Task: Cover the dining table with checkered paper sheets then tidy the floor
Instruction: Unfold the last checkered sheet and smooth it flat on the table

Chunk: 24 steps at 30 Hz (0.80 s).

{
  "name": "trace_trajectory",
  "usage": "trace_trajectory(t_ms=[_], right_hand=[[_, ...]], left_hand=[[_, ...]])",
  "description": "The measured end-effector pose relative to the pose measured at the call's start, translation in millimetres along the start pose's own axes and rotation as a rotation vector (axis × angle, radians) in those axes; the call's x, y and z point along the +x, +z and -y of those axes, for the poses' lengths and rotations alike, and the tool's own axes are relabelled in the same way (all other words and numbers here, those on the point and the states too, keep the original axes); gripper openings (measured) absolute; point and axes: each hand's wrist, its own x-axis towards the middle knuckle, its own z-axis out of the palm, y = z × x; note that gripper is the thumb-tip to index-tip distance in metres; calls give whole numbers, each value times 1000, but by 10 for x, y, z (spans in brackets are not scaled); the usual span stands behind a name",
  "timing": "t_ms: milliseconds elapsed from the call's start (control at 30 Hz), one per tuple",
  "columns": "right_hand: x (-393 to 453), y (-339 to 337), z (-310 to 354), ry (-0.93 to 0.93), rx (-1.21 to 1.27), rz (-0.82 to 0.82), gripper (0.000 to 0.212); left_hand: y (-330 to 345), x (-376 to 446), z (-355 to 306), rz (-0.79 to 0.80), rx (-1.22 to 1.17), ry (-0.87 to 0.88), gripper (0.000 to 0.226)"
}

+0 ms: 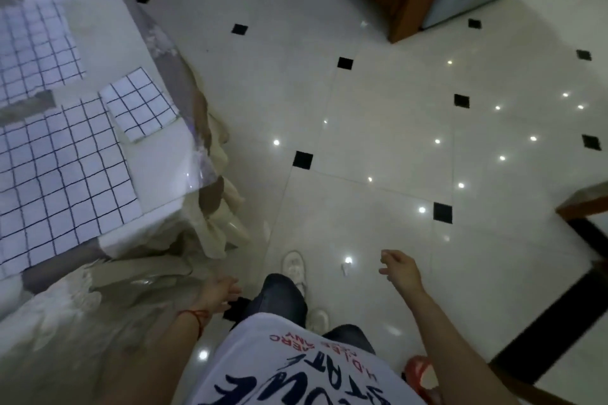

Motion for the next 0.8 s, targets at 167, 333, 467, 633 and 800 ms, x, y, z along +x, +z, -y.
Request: trace_trajectory(t_ms=[167, 333, 467, 633, 800], right_hand=[[539, 244, 542, -26, -130, 109, 26], [953, 320, 1021, -31, -240, 184, 23], [1231, 379, 1403, -42, -294, 237, 17], [1492, 699, 1919, -95, -404, 357, 10], [1666, 1234, 2559, -218, -514, 545, 11]], left_hand=[[49, 271, -389, -46, -168, -39, 26], [120, 456, -968, -48, -267, -42, 15], [151, 456, -1370, -30, -326, -4, 25], [110, 406, -1490, -89, -417, 8, 23], [84, 359, -1401, -165, -525, -52, 31]])
